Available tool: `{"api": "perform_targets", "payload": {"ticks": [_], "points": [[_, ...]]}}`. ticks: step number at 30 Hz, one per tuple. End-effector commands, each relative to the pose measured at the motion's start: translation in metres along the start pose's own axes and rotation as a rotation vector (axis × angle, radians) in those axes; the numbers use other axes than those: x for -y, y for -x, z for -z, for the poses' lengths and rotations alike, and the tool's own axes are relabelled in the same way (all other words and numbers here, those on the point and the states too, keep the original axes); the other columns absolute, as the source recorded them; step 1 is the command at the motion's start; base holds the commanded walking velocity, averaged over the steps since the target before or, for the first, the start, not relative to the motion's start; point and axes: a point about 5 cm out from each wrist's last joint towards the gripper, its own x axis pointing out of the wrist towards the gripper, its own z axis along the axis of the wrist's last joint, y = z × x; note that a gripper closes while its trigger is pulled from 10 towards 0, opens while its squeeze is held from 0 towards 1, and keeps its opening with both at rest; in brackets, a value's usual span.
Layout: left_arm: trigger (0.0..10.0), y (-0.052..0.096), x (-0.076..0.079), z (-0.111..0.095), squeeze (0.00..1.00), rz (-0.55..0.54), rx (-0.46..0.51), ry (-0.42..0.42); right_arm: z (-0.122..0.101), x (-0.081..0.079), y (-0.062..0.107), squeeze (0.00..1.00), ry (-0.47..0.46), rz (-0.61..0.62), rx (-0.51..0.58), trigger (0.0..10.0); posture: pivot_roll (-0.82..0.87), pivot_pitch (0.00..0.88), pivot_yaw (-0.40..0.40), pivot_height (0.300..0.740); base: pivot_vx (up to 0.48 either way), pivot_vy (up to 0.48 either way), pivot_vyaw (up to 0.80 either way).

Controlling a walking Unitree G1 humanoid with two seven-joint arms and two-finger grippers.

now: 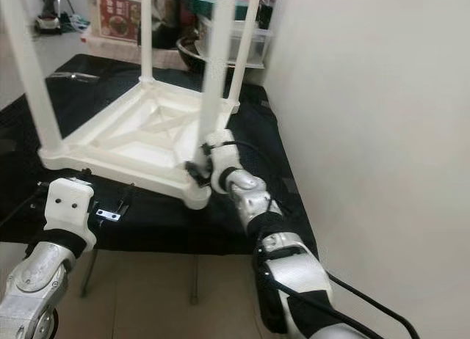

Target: Building children table

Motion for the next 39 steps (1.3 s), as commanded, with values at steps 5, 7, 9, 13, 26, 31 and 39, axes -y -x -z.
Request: {"api": "perform_targets", "payload": {"ticks": [5,7,9,13,26,31,39], "points": [[10.0,-0.002,0.003,0.004,0.0,0.013,-0.008,-0.007,-0.011,0.016,0.003,0.0,-0.096,0.108,0.042,10.0,0.14,0.0,-0.171,0.74,0.0,0.0,0.0],[10.0,-0.002,0.003,0.004,0.0,0.016,-0.006,-0.01,-0.018,0.008,0.002,0.0,-0.108,0.08,0.077,10.0,0.13,0.0,-0.165,0.74,0.0,0.0,0.0],[10.0,-0.002,0.003,0.004,0.0,0.018,-0.006,-0.011,-0.032,-0.001,0.002,0.0,-0.121,0.044,0.136,10.0,0.13,0.0,-0.165,0.74,0.0,0.0,0.0],[10.0,-0.003,0.004,0.005,0.0,0.018,-0.006,-0.012,-0.073,-0.005,0.011,0.0,-0.132,0.028,0.287,10.0,0.13,0.0,-0.162,0.74,0.0,0.0,0.0],[10.0,-0.006,0.005,0.006,0.0,0.019,0.001,-0.019,-0.158,0.033,0.038,0.0,-0.085,0.163,0.488,10.0,0.12,0.0,-0.167,0.74,0.0,0.0,0.0],[10.0,-0.006,0.007,0.006,0.0,0.02,0.001,-0.019,-0.168,0.047,0.047,0.0,-0.076,0.223,0.479,10.0,0.11,0.0,-0.166,0.74,0.0,0.0,0.0],[10.0,-0.007,0.007,0.007,0.0,0.018,0.003,-0.02,-0.174,0.056,0.052,0.0,-0.093,0.225,0.436,2.1,0.1,0.0,-0.166,0.74,0.0,0.0,0.0]]}}
